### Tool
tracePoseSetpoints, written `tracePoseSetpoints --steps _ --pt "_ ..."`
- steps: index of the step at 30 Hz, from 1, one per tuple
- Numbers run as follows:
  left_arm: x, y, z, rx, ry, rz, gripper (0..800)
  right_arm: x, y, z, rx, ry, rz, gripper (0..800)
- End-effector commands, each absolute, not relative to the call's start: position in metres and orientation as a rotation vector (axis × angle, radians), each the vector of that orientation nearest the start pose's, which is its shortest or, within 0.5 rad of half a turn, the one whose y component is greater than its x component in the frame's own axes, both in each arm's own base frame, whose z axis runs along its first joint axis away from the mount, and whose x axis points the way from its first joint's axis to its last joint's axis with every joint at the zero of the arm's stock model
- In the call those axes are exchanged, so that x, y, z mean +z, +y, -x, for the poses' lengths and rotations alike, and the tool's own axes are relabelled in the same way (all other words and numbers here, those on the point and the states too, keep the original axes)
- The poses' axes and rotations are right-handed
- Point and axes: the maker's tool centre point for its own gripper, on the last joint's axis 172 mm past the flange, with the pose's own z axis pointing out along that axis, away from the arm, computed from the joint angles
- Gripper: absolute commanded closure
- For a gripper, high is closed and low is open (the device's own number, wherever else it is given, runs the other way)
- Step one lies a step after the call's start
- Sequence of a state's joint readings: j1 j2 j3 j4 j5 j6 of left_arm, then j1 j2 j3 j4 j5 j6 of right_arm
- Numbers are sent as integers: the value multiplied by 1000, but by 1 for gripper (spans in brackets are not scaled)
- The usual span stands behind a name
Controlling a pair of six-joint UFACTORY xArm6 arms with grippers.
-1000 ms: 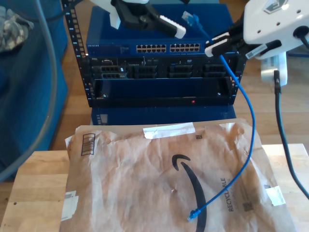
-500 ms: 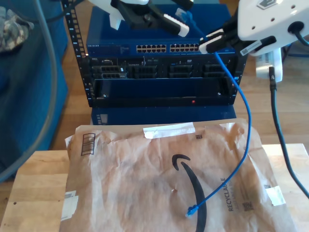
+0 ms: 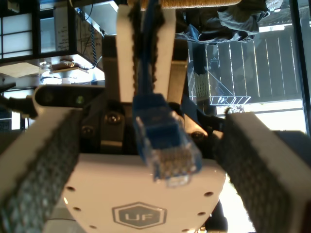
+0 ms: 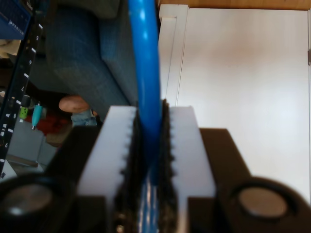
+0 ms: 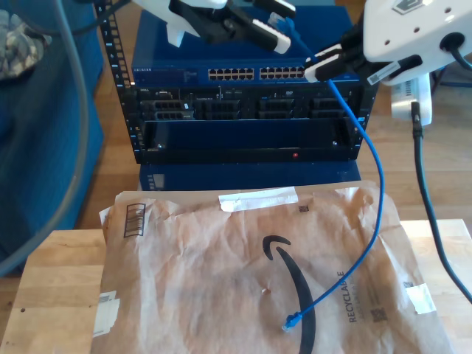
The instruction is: Grab the cable and plug it in
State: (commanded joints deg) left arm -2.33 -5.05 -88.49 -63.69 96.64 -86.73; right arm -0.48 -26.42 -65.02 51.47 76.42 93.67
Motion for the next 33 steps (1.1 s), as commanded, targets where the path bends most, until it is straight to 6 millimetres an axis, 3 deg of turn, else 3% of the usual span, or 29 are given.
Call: tracePoseSetpoints --steps 9,26,33 --pt "534 -253 -413 -983 1403 -1681 417 485 187 -403 590 1744 1466 798" --pt "535 -255 -407 -1003 1389 -1691 440 483 188 -403 592 1747 1468 798" --pt "535 -254 -408 -1001 1392 -1688 526 484 188 -403 593 1746 1467 798"
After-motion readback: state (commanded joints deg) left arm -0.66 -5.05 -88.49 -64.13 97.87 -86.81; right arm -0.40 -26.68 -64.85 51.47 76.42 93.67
